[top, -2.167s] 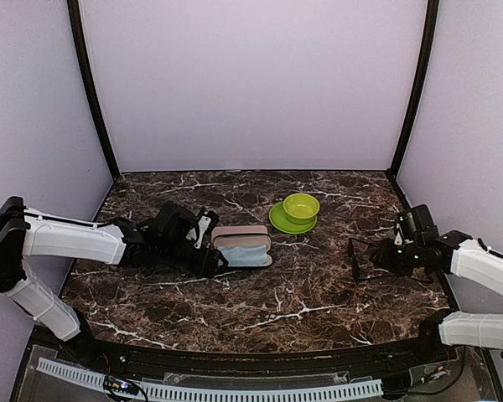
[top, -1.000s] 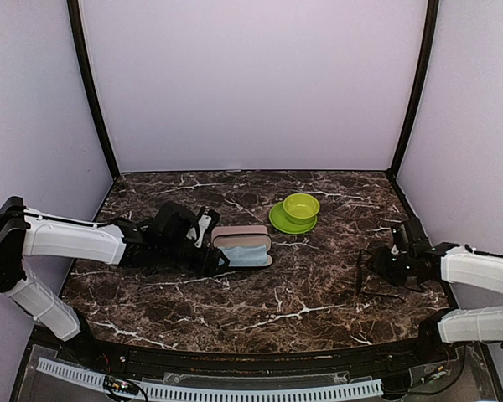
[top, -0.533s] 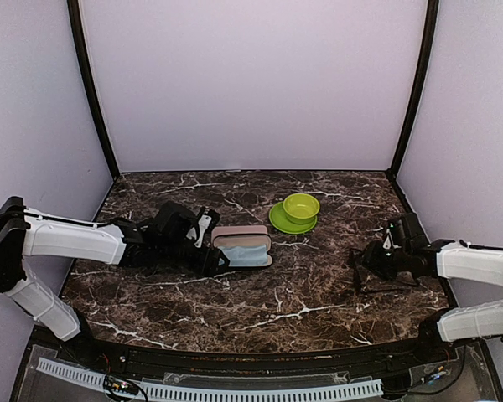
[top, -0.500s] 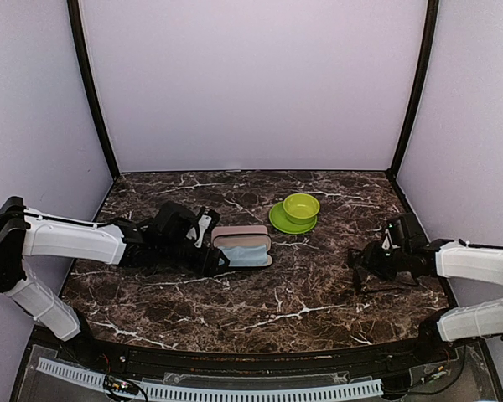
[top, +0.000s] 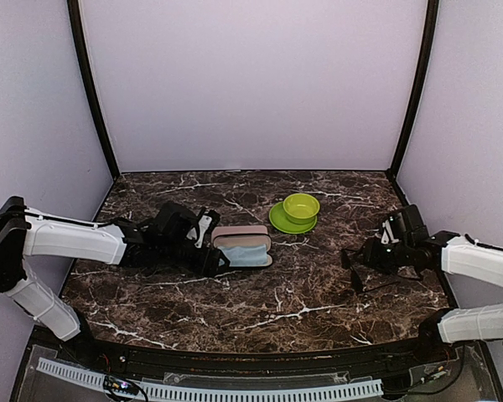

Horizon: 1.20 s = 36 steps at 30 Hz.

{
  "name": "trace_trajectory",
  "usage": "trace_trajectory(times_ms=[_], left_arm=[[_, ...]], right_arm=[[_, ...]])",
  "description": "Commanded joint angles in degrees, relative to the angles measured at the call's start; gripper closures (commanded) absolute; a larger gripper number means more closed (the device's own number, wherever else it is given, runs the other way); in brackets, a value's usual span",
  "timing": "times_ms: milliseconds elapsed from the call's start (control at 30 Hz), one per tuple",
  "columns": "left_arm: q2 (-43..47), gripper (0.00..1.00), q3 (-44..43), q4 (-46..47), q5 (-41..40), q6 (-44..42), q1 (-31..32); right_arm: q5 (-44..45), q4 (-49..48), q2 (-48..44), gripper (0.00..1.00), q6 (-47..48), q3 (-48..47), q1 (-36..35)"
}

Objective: Organize the sunglasses
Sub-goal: Fold the left temple of the sunglasses with the sunglasses.

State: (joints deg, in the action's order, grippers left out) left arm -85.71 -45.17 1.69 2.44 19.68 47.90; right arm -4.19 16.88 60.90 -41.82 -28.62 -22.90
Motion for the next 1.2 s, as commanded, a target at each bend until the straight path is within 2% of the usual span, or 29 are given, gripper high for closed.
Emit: trace_trajectory(times_ms=[0,333,567,1167], left_arm=[[-0.73,0.30,-0.96,0.75,0.94,0.01,0.26],[-1.12,0.30,-1.69,0.17,1.25,-0.08,0.26],[-1.32,0.30,-2.16,-0.24,1.11,-0.14,0.26],[-0.93,0.30,-1.44,-0.37,0.49,0.20,0.26]], right_arm=[[-1.76,3.69,0.85,0.53,5.23,-2.76,-1.22],[0.72,8.17,7.61,0.61,14.62,-9.24,-3.83],[0.62,10.92,12.46,0.73,18.95,-12.60,-6.02],[3.63,15.37,15.82,0.89,22.59,-15.24,-8.28]])
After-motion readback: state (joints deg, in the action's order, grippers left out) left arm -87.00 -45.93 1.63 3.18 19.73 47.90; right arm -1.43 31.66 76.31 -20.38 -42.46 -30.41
